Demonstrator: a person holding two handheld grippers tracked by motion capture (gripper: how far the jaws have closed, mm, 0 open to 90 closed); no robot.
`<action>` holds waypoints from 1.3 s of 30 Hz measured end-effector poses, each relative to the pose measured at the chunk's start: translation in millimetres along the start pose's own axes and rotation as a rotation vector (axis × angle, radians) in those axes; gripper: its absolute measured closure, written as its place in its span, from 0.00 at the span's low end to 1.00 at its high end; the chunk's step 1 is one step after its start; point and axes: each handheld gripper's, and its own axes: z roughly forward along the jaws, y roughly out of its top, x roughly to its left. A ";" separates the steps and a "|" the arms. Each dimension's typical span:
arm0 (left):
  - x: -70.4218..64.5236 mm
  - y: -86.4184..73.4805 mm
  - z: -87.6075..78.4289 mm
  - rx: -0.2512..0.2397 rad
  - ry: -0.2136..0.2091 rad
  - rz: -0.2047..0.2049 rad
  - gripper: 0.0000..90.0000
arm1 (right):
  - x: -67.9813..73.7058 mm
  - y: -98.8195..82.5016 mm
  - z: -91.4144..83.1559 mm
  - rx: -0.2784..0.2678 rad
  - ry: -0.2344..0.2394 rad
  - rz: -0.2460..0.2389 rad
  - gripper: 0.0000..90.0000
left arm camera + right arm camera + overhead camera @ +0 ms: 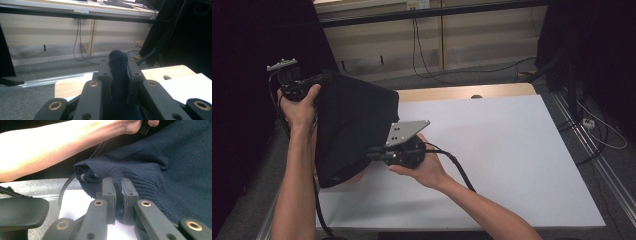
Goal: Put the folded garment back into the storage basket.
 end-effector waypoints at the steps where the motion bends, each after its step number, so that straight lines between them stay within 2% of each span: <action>1: 1.5 -0.1 -1.0 0.003 0.002 0.005 0.87 | 0.2 0.7 1.5 0.002 0.003 -0.002 0.93; 9: 13.5 -0.9 -9.6 0.002 0.022 -0.004 0.87 | 0.2 2.9 12.0 0.001 0.013 0.003 0.93; 13: 17.7 -0.3 -13.4 -0.003 0.028 -0.005 0.87 | 0.4 6.3 16.5 0.010 0.012 -0.014 0.93; 21: 26.5 -4.8 -17.3 0.009 0.047 -0.016 0.87 | 0.4 6.5 28.7 0.003 0.032 0.001 0.93; 27: 34.2 -3.6 -24.7 -0.011 0.055 -0.028 0.87 | 1.1 9.9 37.0 0.004 0.038 -0.001 0.93; 32: 42.7 -2.3 -26.8 -0.004 0.069 -0.038 0.87 | 2.9 12.5 44.0 0.004 0.044 -0.003 0.93; 39: 48.5 0.0 -28.7 -0.009 0.081 -0.032 0.87 | 2.8 13.0 53.3 0.003 0.044 0.006 0.93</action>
